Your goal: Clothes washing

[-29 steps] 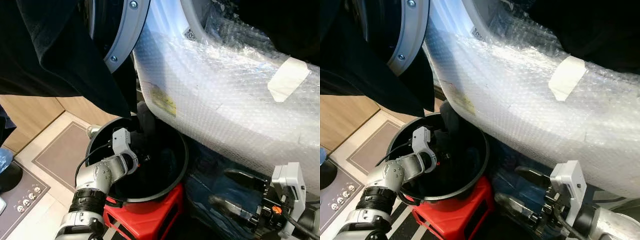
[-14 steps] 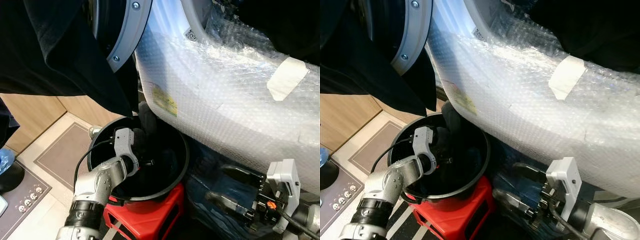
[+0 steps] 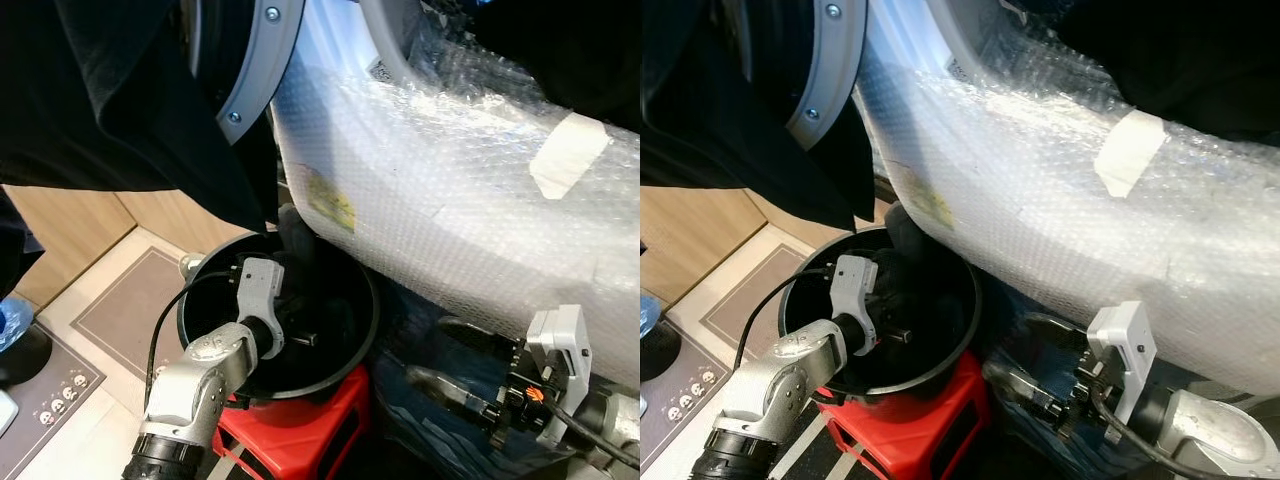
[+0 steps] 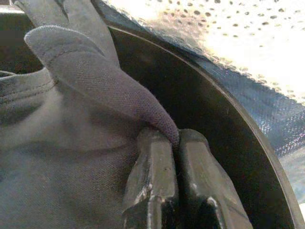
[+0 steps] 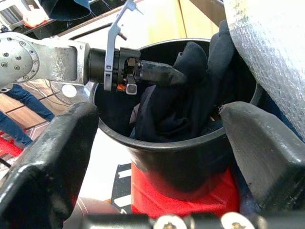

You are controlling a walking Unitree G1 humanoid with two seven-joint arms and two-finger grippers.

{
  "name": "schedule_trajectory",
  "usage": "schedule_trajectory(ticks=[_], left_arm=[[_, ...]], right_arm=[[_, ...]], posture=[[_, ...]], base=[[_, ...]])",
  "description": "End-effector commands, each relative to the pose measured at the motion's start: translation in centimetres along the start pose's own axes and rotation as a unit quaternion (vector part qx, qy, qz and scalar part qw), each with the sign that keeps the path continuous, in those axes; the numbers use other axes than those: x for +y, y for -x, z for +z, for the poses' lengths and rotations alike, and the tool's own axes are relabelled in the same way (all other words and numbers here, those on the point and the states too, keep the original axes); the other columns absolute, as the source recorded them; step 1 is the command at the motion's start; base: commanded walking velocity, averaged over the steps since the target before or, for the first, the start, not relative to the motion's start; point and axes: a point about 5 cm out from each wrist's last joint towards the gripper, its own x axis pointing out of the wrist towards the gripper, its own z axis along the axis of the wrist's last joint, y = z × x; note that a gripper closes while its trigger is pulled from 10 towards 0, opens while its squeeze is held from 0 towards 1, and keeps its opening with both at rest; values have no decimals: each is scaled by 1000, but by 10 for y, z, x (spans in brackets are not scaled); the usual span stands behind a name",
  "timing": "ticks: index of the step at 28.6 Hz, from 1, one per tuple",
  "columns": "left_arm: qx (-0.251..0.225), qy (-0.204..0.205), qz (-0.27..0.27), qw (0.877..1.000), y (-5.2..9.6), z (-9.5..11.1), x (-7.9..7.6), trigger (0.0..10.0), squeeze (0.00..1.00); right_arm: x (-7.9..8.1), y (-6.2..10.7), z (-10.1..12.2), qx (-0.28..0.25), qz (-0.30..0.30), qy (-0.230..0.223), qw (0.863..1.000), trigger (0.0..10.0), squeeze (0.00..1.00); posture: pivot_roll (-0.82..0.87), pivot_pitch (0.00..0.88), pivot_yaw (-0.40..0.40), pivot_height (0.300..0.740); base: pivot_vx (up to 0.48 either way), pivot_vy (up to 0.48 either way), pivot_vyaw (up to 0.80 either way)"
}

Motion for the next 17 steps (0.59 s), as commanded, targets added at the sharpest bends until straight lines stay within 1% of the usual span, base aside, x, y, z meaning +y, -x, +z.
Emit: schedule_trajectory(ticks=[1, 4, 5, 6, 7, 8, 9, 10, 13, 14, 17], left_arm=[[0, -12, -2, 1000, 3, -1, -2, 0, 0], [-2, -16, -3, 1000, 4, -2, -3, 0, 0], [-44, -89, -27, 995, 11, 9, -12, 10000, 0], [-96, -180, -69, 977, 21, 20, -28, 10000, 0], [-105, -197, -79, 971, 24, 22, -32, 10000, 0], [-109, -207, -91, 968, 25, 24, -36, 10000, 0], [-116, -221, -111, 962, 27, 26, -42, 10000, 0], [-118, -227, -119, 959, 28, 28, -45, 10000, 0], [-123, -237, -132, 954, 29, 30, -49, 10000, 0], [-124, -245, -145, 951, 31, 29, -52, 10000, 0], [-128, -258, -160, 944, 33, 30, -55, 10000, 0]], right_arm=[[2, -1, -2, 3, 7, 0, 1000, 10000, 0], [2, -1, -2, 3, 7, 1, 1000, 10000, 0], [0, -2, -2, 4, 12, 3, 1000, 10000, 0], [-3, -4, -2, 6, 18, 6, 1000, 10000, 0], [-3, -4, -2, 7, 19, 6, 1000, 10000, 0], [-4, -4, -2, 7, 19, 7, 1000, 10000, 0], [-5, -5, -3, 8, 21, 7, 1000, 10000, 0], [-6, -6, -3, 9, 22, 7, 1000, 10000, 0], [-8, -7, -3, 8, 25, 7, 1000, 10000, 0], [-9, -8, -4, 8, 26, 8, 1000, 10000, 0], [-11, -10, -5, 8, 29, 8, 1000, 10000, 0]], posture=[[-92, 197, 71, 740], [-92, 197, 71, 740], [-85, 170, 48, 740], [-85, 170, 48, 740], [-83, 164, 44, 740], [-81, 160, 41, 740], [-76, 149, 36, 740], [-75, 144, 34, 740], [-73, 136, 32, 740], [-71, 130, 29, 740], [-70, 120, 28, 740]], base=[[0, 0, 0], [0, 0, 0], [0, 0, 0], [0, 0, 0], [0, 0, 0], [0, 0, 0], [0, 0, 0], [0, 0, 0], [0, 0, 0], [0, 0, 0], [0, 0, 0]])
